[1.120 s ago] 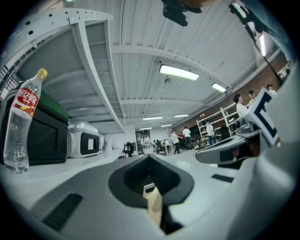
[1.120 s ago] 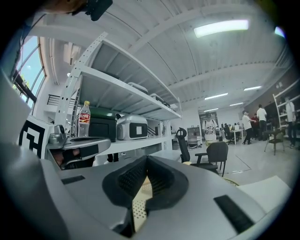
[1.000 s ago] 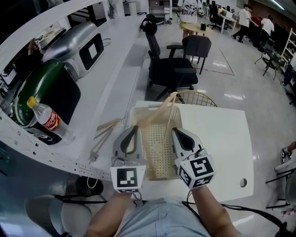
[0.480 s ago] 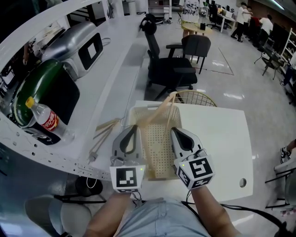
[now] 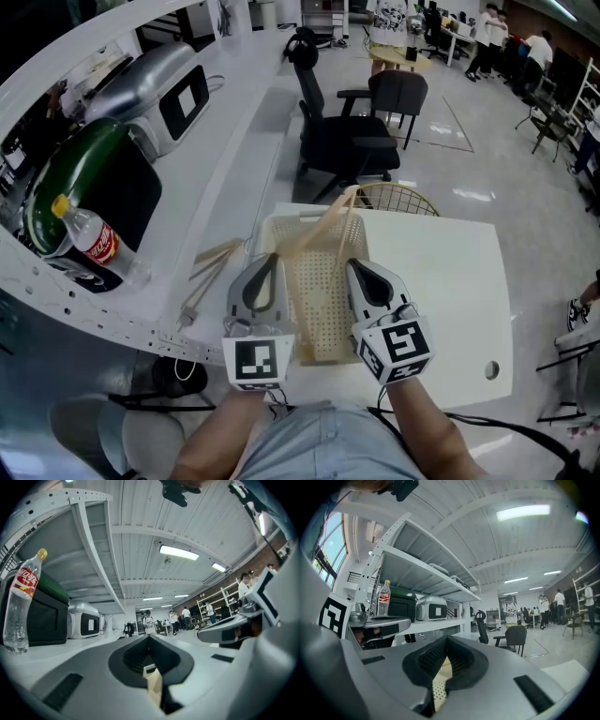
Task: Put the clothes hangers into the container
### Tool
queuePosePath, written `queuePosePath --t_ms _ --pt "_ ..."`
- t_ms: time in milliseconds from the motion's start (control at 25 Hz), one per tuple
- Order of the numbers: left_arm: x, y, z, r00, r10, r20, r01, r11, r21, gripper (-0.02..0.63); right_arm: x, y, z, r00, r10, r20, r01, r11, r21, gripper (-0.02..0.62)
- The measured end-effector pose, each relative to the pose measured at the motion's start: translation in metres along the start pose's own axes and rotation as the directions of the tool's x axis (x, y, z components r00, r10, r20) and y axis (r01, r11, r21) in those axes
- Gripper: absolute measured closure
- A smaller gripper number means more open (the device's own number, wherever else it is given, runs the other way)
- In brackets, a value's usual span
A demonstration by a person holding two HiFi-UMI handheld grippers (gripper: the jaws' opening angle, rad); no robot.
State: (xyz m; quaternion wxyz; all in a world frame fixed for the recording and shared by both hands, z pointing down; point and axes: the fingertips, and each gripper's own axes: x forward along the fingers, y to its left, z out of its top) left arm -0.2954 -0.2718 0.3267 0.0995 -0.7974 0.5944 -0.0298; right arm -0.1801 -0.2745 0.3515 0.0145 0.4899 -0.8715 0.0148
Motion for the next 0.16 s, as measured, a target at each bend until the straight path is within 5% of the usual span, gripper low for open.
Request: queuePosePath --t_ms 160 --pt "0.0005 -0.0004 -0.0004 1.0 -0.012 0.007 0.012 1.0 0.027 0.594 0.0009 0.0012 0.0013 1.0 -0.001 0.001 0.001 1.0 0.0 0.584"
